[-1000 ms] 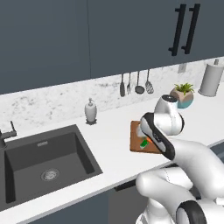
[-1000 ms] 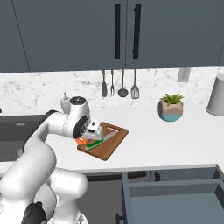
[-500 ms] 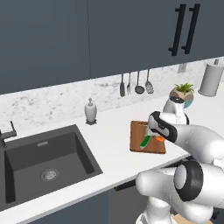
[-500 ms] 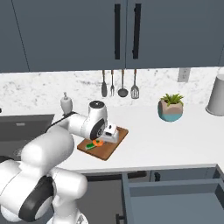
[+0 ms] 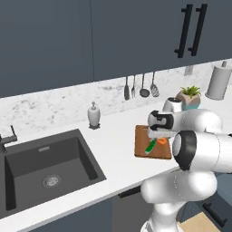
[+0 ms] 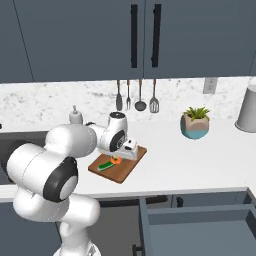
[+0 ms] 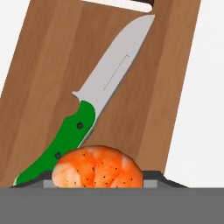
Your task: Pick up the knife from the drawer and place it on the cutting board. Then place the meat from the plate to the cutting board.
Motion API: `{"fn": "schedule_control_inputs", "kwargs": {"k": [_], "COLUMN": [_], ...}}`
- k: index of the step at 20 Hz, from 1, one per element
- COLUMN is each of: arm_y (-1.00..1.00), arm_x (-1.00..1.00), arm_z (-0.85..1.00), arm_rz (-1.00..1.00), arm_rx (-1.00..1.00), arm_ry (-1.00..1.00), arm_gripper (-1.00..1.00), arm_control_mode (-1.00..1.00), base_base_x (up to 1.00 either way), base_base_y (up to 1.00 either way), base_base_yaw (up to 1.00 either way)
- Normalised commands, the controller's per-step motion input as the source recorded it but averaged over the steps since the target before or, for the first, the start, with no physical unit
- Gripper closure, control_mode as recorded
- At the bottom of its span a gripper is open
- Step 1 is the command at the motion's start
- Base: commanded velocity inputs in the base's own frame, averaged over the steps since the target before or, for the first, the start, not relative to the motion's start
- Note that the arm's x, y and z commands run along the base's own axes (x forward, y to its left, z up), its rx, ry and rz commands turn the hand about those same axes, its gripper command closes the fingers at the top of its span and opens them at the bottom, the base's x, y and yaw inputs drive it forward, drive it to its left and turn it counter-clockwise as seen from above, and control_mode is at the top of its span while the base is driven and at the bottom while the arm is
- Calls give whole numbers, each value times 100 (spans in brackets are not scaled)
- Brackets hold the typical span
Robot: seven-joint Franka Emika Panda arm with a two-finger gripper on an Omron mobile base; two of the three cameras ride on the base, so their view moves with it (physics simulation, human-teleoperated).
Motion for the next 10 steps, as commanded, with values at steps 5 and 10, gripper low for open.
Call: {"fn": "schedule_control_inputs", "kwargs": {"k": [5,10], "arm_y": [-12,-8], "arm_x": [1,7], "arm_z": [-52,-17], "arm_rz": [0,0], "arm_rx": [1,2], "arm_ry": [0,0], "arm_gripper": [100,100], "arm_control_mode": [-100,-100], "base_base_x": [0,0], "base_base_y": [0,0], "base_base_yaw": [0,0]}}
